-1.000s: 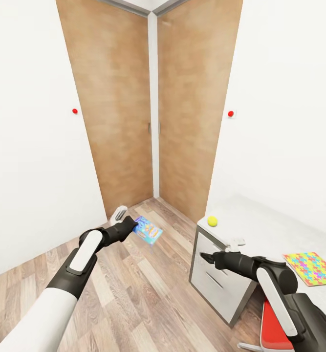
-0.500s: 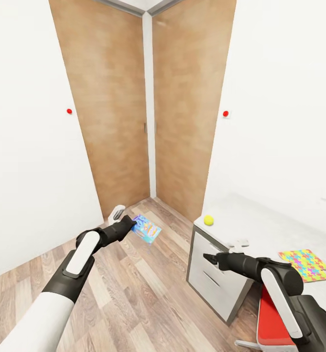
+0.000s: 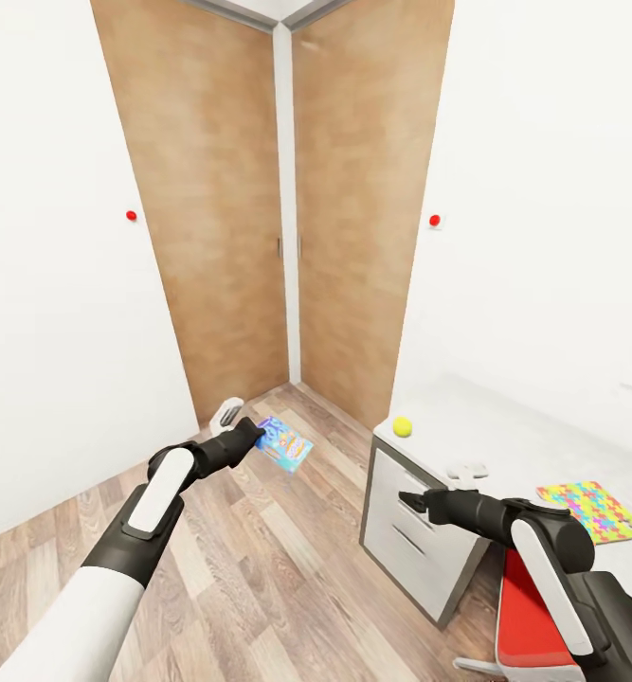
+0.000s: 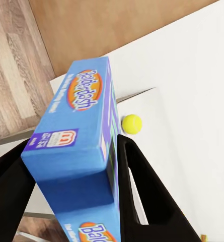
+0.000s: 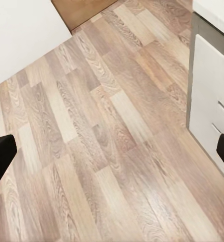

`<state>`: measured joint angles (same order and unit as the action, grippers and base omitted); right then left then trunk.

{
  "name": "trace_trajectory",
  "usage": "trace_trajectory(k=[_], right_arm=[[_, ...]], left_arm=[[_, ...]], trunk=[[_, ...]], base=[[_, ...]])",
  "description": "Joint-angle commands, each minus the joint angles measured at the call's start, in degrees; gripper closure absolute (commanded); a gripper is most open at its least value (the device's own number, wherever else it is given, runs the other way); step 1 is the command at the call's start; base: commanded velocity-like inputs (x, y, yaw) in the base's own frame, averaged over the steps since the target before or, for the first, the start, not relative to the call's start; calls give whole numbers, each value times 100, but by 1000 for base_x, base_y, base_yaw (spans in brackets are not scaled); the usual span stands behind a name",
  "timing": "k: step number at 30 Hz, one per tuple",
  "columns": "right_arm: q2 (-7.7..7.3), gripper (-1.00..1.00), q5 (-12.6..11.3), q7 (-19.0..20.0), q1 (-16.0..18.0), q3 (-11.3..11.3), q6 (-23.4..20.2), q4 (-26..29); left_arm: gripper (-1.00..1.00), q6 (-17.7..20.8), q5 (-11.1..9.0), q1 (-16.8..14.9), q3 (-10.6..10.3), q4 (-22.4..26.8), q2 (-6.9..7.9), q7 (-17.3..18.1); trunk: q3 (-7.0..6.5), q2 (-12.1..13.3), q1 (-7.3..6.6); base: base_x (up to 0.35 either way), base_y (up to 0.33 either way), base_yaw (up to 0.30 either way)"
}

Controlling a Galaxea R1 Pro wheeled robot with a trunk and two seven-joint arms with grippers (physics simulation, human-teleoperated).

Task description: Put all the toys in the child's room - the three board games (two on the bed and one on the table), the two jigsaw puzzles on the table, and the tennis ball on the table - inside the toy box on the table in the child's room.

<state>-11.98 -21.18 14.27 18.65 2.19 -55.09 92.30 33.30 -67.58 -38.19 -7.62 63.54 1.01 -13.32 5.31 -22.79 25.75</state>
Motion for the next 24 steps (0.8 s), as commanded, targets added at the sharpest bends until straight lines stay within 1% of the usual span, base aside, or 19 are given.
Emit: trace_trajectory(k=[1, 5, 8, 9, 11, 14, 15, 16, 17, 18, 19, 20, 21, 23, 24], right_arm=[[-5, -100, 52, 49, 8, 1, -19, 3], [-17, -100, 52, 54, 12, -2, -18, 4], [-55, -100, 49, 56, 10, -28, -14, 4], [-99, -100, 42, 59, 11, -102, -3, 5], [-105, -100, 40, 64, 12, -127, 2, 5], [-117, -100, 38, 151, 14, -227, 19, 6], [-134, -100, 42, 801, 28, -744, 49, 5], [-134, -100, 42, 801, 28, -744, 49, 5], [-137, -100, 42, 853, 35, -809, 51, 6], [-154, -100, 43, 929, 48, -938, 54, 6], [-172, -100, 43, 957, 54, -1000, 55, 7], [-198, -100, 43, 980, 59, -1056, 56, 7], [-269, -100, 42, 1014, 62, -1141, 57, 7], [-338, -100, 41, 1037, 64, -1195, 58, 7], [-338, -100, 41, 1037, 64, -1195, 58, 7]], left_arm=[[100, 1, -62, -5, -15, 9, 5, -54], [100, 1, -62, -5, -22, 9, 5, -55], [100, 1, -62, -5, -28, 10, 5, -56], [100, 1, -62, -4, -38, 10, 5, -56], [100, 1, -62, -4, -40, 10, 5, -56], [100, 1, -64, -4, -43, 10, 5, -52], [100, 1, -62, -4, -49, 10, 3, -55], [100, 1, -62, -4, -49, 10, 3, -55], [100, 1, -62, -4, -50, 10, 2, -55], [100, 1, -64, -4, -52, 10, 0, -56], [100, 1, -64, -4, -53, 10, -1, -56], [100, 1, -63, -4, -53, 10, -2, -56], [100, 1, -66, -4, -54, 10, -3, -55], [100, 1, -66, -4, -54, 10, -3, -54], [100, 1, -66, -4, -54, 10, -3, -54]], trunk=[[13, -13, 4], [13, -13, 4], [13, -13, 4], [13, -13, 4], [13, -13, 4], [13, -13, 4], [13, -13, 4], [13, -13, 4], [13, -13, 4], [13, -13, 4], [13, -13, 4], [13, -13, 4], [13, -13, 4], [13, -13, 4], [13, -13, 4]], base=[[0, 0, -119], [0, 0, -168], [0, 0, -228], [0, 0, -269], [0, 0, -271], [0, 0, -279], [0, 0, -288], [0, 0, -288], [0, 0, -288], [0, 0, -288], [0, 0, -289], [0, 0, -289], [0, 0, -289], [0, 0, -289], [0, 0, -289]])
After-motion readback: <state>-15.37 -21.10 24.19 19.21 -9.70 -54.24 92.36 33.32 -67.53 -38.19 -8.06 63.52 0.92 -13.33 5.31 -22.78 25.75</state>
